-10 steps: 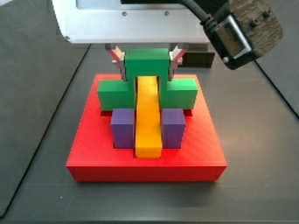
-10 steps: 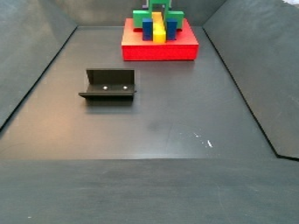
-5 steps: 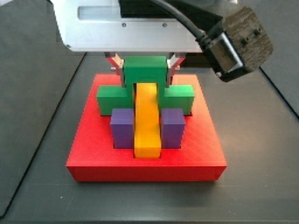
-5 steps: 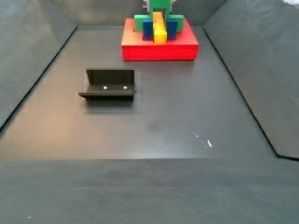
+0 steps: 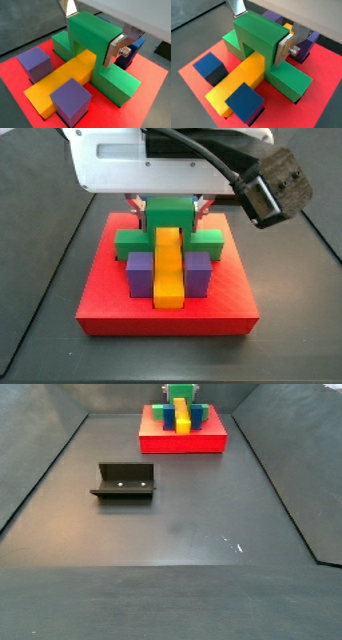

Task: Pick up the green object. Move up. Move to above the board. Insert the green object.
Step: Insert the green object.

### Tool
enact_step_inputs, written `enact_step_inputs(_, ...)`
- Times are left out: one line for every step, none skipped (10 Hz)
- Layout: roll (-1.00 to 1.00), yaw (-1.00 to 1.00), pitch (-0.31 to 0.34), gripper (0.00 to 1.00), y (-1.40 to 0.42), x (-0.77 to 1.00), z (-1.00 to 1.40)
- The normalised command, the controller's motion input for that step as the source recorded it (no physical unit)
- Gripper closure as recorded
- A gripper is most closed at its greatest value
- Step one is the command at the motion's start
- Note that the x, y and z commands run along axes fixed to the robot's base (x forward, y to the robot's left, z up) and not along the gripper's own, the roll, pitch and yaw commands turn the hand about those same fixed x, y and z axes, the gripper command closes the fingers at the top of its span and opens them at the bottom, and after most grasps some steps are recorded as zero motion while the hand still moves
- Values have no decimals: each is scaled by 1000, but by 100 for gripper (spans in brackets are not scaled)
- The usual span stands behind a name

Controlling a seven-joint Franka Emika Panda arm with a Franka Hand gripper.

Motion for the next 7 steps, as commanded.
enact_step_inputs(0,0,0,100,0,97,-374)
enact_step_inputs(0,0,0,100,0,66,-391)
enact_step_inputs(0,0,0,100,0,51,-409)
enact_step_inputs(0,0,0,100,0,0,-129)
enact_step_inputs(0,0,-6,100,0,0,0)
enact_step_inputs(24,0,-11,100,-40,-17,0)
enact_step_inputs(24,0,-23,100,-43,-46,0)
